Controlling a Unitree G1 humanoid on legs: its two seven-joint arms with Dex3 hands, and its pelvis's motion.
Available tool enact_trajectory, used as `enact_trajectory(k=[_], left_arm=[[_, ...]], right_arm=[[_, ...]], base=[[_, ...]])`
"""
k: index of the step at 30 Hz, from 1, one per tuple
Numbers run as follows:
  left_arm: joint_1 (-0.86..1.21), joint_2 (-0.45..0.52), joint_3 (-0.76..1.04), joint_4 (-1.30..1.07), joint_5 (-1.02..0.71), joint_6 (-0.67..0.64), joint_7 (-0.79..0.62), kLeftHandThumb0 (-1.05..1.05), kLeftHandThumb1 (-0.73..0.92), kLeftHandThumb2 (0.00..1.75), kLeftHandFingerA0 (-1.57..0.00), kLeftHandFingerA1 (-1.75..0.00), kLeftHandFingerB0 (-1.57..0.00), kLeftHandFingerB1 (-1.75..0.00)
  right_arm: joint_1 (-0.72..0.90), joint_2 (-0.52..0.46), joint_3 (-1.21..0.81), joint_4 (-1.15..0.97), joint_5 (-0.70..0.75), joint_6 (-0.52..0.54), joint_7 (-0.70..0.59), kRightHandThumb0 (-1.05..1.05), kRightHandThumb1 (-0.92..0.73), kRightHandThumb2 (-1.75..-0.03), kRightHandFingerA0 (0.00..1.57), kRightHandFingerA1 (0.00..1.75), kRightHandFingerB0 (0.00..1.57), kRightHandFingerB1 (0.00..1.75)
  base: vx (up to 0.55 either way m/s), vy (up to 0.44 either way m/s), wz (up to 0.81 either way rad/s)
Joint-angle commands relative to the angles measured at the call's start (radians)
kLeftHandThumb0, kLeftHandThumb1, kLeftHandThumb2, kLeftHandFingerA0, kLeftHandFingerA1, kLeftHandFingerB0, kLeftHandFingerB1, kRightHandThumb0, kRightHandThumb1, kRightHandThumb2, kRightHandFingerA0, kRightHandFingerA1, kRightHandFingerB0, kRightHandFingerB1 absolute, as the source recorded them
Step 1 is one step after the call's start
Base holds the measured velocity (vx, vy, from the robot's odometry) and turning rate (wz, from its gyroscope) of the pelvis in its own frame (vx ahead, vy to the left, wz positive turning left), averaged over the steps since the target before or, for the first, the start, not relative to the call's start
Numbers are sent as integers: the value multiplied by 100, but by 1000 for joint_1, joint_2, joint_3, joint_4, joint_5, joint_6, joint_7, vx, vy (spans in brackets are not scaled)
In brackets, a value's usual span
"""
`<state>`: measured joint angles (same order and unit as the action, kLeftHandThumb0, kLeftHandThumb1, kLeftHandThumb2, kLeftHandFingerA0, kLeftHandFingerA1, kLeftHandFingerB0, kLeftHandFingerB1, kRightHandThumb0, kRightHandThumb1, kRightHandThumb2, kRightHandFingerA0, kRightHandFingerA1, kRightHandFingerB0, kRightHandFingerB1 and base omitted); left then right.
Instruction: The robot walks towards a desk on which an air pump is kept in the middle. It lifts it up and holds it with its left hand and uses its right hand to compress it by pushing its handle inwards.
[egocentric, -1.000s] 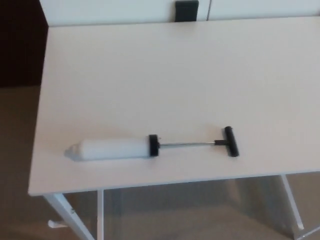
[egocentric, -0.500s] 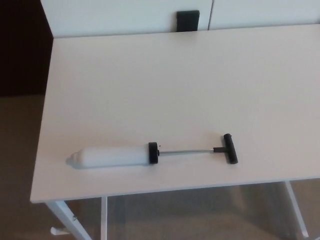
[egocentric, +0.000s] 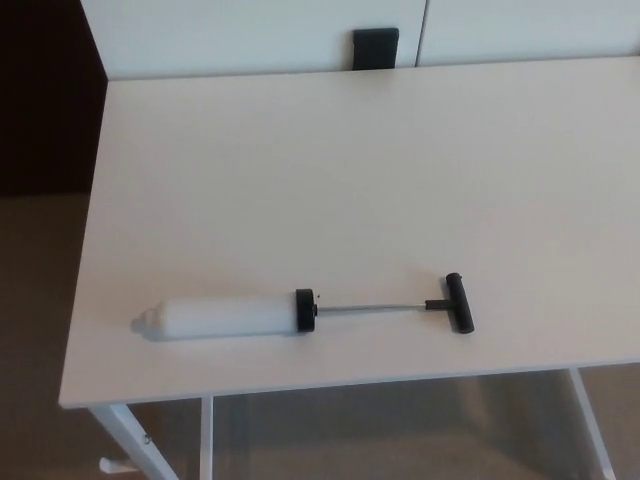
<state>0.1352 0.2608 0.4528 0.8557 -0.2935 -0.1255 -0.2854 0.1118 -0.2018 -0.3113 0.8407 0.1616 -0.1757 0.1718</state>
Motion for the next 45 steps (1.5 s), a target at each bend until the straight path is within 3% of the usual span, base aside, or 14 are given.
enact_trajectory(k=[1, 4, 5, 7, 9, 11, 14, 15, 20, 23, 24, 38, 39, 45], left_arm=[[76, 7, 127, -259, -130, 32, 34, -7, 50, 54, -34, -35, -38, -34], [104, 17, 171, -391, -127, -16, 72, -7, 50, 54, -34, -35, -38, -34], [135, 53, 218, -602, -126, -1, 96, -30, 42, 58, -29, -37, -31, -35], [155, 77, 248, -745, -125, 21, 109, -30, 42, 58, -29, -37, -31, -35], [120, 228, 359, -1143, -140, 88, 123, -39, 45, 54, -33, -32, -34, -32], [60, 340, 384, -1320, -132, 132, 101, -46, 45, 54, -31, -34, -29, -30], [32, 384, 377, -1370, -122, 152, 83, -46, 45, 54, -31, -34, -29, -30], [-16, 452, 335, -1432, -88, 177, 44, -28, 23, 84, -10, -51, -9, -50], [-170, 593, 146, -1567, -1, 311, -9, -28, 16, 81, -11, -52, -10, -50], [-229, 587, 34, -1574, 61, 324, -36, -29, 18, 82, -9, -52, -9, -50], [-258, 560, -50, -1569, 106, 326, -60, -62, 39, 69, -23, -40, -17, -36], [-382, 414, -517, -1445, 427, 372, -211, -54, 45, 54, -21, -31, -15, -27], [-385, 379, -578, -1406, 504, 350, -210, -31, 26, 84, -1, -47, 0, -46], [-349, 295, -748, -1312, 690, 321, -174, -30, 27, 85, -1, -47, 0, -46]], right_arm=[[18, -3, 2, -7, -4, -4, -17, -19, -66, -59, 55, 43, 34, 34], [20, -8, 1, -15, -3, 1, -15, -19, -66, -59, 55, 43, 34, 34], [16, -15, 3, -16, -5, 6, -14, -19, -68, -60, 53, 42, 33, 34], [12, -19, 4, -16, -7, 9, -14, -19, -68, -60, 53, 42, 33, 34], [2, -20, 8, -14, -8, 16, -11, -18, -70, -60, 53, 42, 33, 34], [-1, -16, 8, -10, -6, 16, -14, -17, -69, -60, 53, 42, 34, 34], [-1, -14, 7, -7, -5, 15, -17, -17, -69, -60, 53, 42, 34, 34], [3, -16, 12, -2, -13, 5, -20, -19, -71, -61, 49, 41, 33, 34], [12, -23, 23, 6, -22, -9, -8, -19, -72, -61, 50, 42, 33, 34], [13, -26, 26, -4, -22, -2, -8, -19, -72, -61, 51, 42, 33, 34], [11, -29, 27, -2, -23, 0, -9, -19, -73, -61, 50, 42, 33, 33], [-2, -36, 35, -5, -24, 0, -13, -20, -71, -61, 49, 41, 34, 34], [-6, -36, 37, -7, -27, 7, -18, -22, -70, -61, 51, 41, 34, 34], [-8, -35, 44, -12, -32, 17, -25, -24, -72, -62, 52, 43, 34, 34]], base=[[0, 0, 0], [0, 0, 0], [0, 0, 0], [0, 0, 0], [0, 0, 0], [0, 0, 0], [0, 0, 0], [0, 0, 0], [0, 0, 0], [0, 0, 0], [0, 0, 0], [0, 0, 0], [0, 0, 0], [0, 0, 0]])
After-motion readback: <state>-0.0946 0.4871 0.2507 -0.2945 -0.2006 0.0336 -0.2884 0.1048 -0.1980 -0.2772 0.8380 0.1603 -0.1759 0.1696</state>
